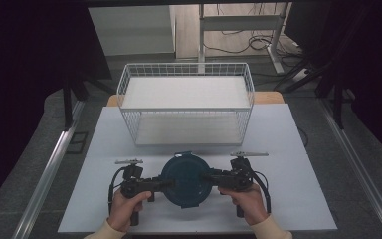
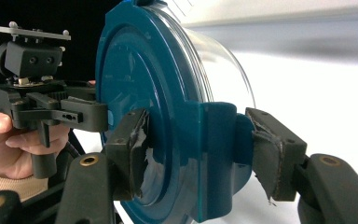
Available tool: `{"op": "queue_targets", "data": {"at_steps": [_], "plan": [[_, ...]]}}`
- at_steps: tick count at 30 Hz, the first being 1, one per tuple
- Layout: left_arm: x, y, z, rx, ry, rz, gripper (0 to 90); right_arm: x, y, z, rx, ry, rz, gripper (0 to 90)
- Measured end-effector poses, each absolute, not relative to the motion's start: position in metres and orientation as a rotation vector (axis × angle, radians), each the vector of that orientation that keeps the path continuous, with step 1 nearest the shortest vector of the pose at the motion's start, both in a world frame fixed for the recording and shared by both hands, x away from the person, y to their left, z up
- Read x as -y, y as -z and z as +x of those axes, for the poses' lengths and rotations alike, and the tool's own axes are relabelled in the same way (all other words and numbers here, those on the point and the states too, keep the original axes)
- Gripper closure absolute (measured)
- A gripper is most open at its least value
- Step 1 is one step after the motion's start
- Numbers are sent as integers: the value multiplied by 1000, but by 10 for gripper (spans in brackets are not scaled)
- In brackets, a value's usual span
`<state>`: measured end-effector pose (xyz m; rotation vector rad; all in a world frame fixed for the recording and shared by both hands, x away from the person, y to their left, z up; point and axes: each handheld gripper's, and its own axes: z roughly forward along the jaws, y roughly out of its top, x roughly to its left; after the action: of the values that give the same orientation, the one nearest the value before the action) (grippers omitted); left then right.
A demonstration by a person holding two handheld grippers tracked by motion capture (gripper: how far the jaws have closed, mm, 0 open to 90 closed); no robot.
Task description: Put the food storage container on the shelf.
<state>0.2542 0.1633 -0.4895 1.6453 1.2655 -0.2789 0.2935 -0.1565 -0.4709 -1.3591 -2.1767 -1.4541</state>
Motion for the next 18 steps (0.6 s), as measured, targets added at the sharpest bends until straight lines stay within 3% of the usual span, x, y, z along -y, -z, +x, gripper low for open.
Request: {"op": "queue_targets", "data": {"at_steps": [18], "plan": [[-164, 454, 242, -1168, 167, 1653, 392, 156, 433, 280, 2287, 1600, -1246, 414]]}}
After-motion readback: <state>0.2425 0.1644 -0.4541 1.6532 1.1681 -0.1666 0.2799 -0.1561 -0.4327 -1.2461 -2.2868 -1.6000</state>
